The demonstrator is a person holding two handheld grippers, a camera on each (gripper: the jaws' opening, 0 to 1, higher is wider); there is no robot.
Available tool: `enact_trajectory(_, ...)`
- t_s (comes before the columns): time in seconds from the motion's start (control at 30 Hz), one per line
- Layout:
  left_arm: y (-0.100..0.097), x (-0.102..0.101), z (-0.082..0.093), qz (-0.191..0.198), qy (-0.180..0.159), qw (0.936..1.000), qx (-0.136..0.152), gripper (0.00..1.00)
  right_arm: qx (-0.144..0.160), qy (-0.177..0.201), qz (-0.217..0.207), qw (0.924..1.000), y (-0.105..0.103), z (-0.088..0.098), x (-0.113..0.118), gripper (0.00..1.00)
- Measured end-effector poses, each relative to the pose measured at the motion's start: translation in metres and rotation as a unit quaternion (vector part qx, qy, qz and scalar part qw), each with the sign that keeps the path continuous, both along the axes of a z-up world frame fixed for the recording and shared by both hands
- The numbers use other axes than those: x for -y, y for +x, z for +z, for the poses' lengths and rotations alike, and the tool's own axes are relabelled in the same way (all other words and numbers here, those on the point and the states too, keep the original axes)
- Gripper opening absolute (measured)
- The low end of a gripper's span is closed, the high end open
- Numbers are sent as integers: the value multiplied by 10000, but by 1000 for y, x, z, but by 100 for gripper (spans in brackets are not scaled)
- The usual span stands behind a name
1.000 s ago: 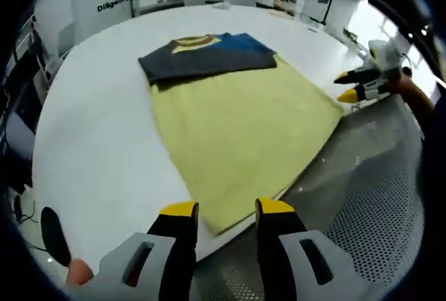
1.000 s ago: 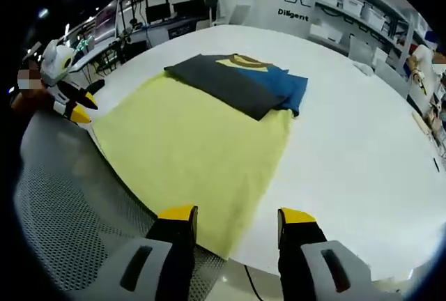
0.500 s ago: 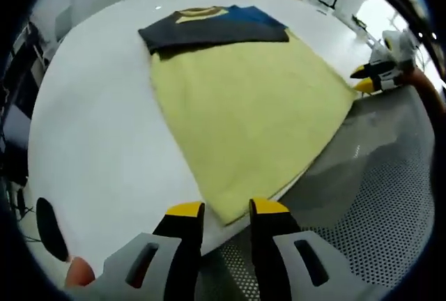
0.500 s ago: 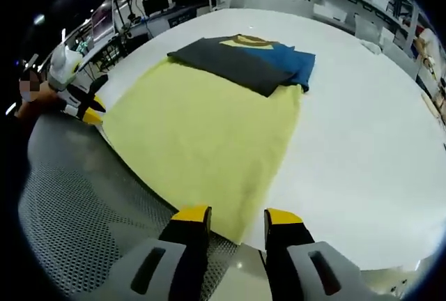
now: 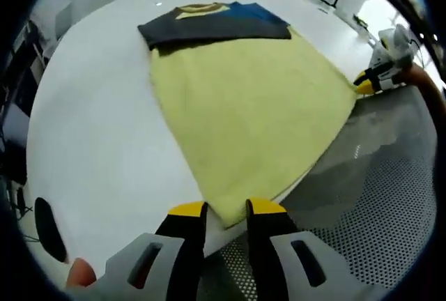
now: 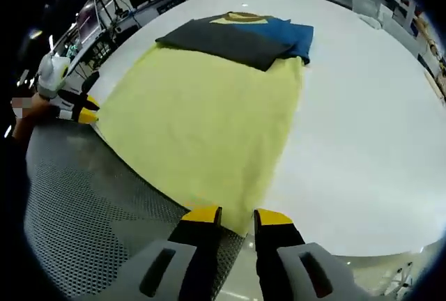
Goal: Fold the garment on the visible template until the final outline fits inside the template.
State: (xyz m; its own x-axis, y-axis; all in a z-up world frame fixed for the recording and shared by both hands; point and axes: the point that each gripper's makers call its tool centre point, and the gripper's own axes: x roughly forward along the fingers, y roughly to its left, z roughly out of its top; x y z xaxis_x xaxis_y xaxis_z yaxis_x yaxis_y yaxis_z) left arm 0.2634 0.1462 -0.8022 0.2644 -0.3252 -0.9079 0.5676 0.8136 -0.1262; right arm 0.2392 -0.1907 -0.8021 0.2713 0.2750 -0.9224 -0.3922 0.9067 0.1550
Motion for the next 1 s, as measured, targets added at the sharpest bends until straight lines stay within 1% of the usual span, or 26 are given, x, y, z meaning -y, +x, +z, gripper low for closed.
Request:
enact_trajectory(0.07, 0, 0, 0, -8, 25, 10000, 4, 19, -70, 82, -61, 9999, -2, 0, -2, 8)
enact_trajectory(0.23, 0, -1, 0, -8, 53, 10000, -1, 19, -161, 188, -211, 9995, -3, -2, -2, 5)
enact_trajectory(0.33, -1, -2, -1, -6, 99, 10000, -6, 17, -167, 212, -125, 9996, -4, -3, -7, 0)
enact_trajectory(0.47, -1, -3, -1, 4, 111, 9999, -19, 15, -194, 219, -129, 9995, -4, -5, -6, 0)
enact_trajectory(0.67, -2, -4, -2, -89, 208, 9997, -9, 11, -192, 393, -281, 9986, -3, -4, -6, 0)
enact_trajectory(0.7, -2, -4, -2, -100, 220, 9997, -7, 11, -108, 417, -248, 9988, -2, -4, -6, 2)
enact_trajectory(0.73, -2, -4, -2, -103, 222, 9997, -5, 10, 7, 362, -200, 9991, 0, -4, -4, 7)
enact_trajectory(0.77, -2, -4, -2, -101, 218, 9997, -7, 10, -49, 226, -343, 9991, 0, -5, 2, 10)
enact_trajectory(0.83, -2, -4, -2, -97, 213, 9997, -4, 10, -98, 286, -342, 9990, 0, -6, 0, 8)
enact_trajectory(0.9, -2, -4, -2, -108, 219, 9997, -1, 9, -228, 388, -402, 9982, -3, -7, -3, 1)
enact_trajectory(0.93, -2, -5, -2, -114, 222, 9997, 0, 9, -218, 382, -373, 9983, -2, -7, -3, 0)
enact_trajectory(1.0, -2, -4, -2, -119, 221, 9997, -1, 9, -231, 395, -405, 9981, -2, -7, -3, 0)
